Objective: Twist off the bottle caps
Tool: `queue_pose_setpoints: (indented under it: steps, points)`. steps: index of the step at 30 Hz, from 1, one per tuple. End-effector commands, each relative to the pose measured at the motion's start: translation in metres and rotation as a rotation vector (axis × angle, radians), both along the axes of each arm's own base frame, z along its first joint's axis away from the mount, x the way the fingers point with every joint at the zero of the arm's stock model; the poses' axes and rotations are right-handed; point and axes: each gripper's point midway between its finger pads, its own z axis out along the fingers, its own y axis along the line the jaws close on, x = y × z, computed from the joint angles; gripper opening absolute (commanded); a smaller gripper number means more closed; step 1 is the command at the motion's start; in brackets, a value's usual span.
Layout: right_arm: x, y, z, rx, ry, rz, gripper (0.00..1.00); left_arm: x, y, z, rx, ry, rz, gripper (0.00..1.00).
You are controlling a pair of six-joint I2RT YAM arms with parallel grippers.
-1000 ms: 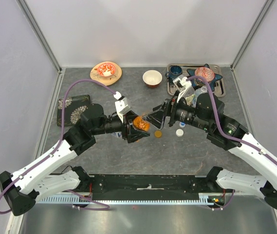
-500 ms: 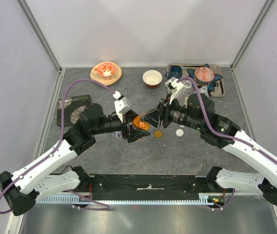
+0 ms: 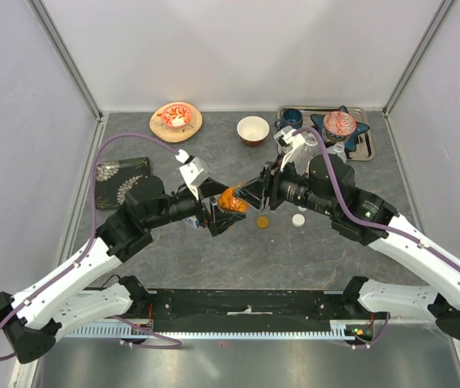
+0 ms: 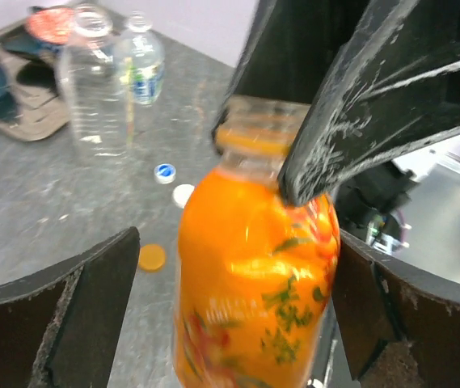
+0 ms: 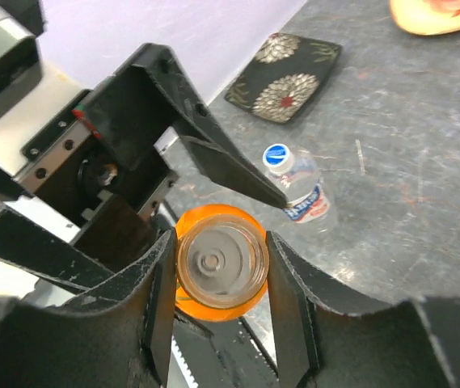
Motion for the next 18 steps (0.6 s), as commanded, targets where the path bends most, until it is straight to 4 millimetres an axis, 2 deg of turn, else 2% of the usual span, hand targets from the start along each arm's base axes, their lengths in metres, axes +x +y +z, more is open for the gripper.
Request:
queue_pose_setpoints:
  steps: [1, 6, 7, 9, 10, 11, 13, 14, 16, 17, 18]
  points:
    - [0.020, -0.016, 0.032, -0.002, -0.093, -0.124, 0.00, 0.027, 0.035, 0.017, 0.000, -0.028, 0.256, 0.99]
    - [0.049, -0.023, 0.034, -0.074, -0.137, -0.256, 0.00, 0.029, 0.068, 0.014, 0.026, -0.029, 0.390, 0.99]
    - [0.062, -0.032, 0.035, -0.109, -0.165, -0.335, 0.00, 0.025, 0.076, 0.018, 0.015, -0.029, 0.411, 0.99]
    - [0.083, -0.039, 0.020, -0.186, -0.173, -0.442, 0.00, 0.026, 0.094, 0.019, 0.005, -0.025, 0.490, 0.99]
    - [0.093, -0.045, 0.013, -0.234, -0.189, -0.491, 0.00, 0.018, 0.106, 0.021, -0.016, -0.029, 0.509, 0.99]
    - [0.110, -0.051, -0.002, -0.307, -0.192, -0.581, 0.00, 0.016, 0.112, 0.021, -0.026, -0.034, 0.523, 0.99]
    - [0.126, -0.056, -0.016, -0.382, -0.200, -0.660, 0.00, 0.000, 0.127, 0.030, -0.091, -0.069, 0.517, 0.99]
    - [0.139, -0.059, -0.033, -0.459, -0.207, -0.726, 0.00, -0.006, 0.129, 0.032, -0.109, -0.079, 0.503, 0.99]
    - [0.153, -0.059, -0.046, -0.505, -0.215, -0.787, 0.00, -0.015, 0.136, 0.037, -0.143, -0.097, 0.494, 0.99]
    - [0.163, -0.054, -0.062, -0.545, -0.209, -0.802, 0.00, -0.021, 0.143, 0.041, -0.169, -0.109, 0.497, 0.99]
    - [0.170, -0.055, -0.069, -0.562, -0.210, -0.828, 0.00, -0.024, 0.146, 0.041, -0.176, -0.110, 0.496, 0.99]
